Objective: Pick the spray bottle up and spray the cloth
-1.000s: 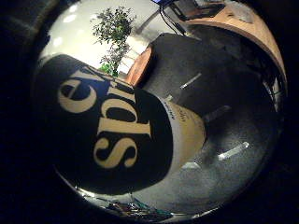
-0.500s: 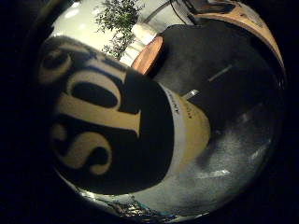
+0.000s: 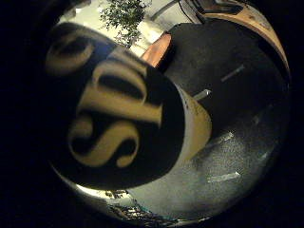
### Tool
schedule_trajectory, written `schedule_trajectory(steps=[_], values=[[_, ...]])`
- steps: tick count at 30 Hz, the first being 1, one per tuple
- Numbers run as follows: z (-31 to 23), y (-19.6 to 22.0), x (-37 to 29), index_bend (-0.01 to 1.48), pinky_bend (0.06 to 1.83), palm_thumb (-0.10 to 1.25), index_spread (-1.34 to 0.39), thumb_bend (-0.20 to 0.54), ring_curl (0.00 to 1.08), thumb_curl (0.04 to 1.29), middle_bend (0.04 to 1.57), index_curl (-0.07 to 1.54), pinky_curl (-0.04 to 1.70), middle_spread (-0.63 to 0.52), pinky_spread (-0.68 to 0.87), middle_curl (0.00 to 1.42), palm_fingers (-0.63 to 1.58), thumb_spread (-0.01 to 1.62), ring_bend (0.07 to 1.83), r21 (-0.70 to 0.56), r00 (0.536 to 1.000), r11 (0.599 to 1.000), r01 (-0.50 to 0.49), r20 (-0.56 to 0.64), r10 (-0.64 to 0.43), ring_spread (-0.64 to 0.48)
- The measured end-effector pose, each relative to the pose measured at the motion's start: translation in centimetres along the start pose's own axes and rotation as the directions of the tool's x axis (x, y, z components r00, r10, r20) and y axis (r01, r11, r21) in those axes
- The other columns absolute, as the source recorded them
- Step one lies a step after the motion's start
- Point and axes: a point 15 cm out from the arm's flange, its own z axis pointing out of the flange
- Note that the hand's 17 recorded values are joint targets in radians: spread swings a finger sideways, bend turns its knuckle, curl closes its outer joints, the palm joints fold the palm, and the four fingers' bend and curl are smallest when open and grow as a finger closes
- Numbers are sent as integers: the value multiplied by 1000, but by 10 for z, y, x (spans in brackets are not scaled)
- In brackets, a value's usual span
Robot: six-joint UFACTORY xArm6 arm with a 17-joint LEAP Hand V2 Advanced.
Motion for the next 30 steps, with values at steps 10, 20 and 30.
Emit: schedule_trajectory(steps=[10,20,30], values=[[3,1,-4,217,946,670,-323,-18,468,321,718,344,383,-177,-384,597,764,1149,1093,-9,1000,1000,-1,7,1,-212],[14,6,-12,319,1001,720,-364,-18,517,339,795,506,479,-207,-476,702,965,1138,1126,-35,1000,999,7,26,-6,-216],[20,8,-26,494,1053,743,-403,-19,593,358,902,748,667,-230,-406,816,1039,1120,1189,-52,998,998,20,59,-17,-235]])
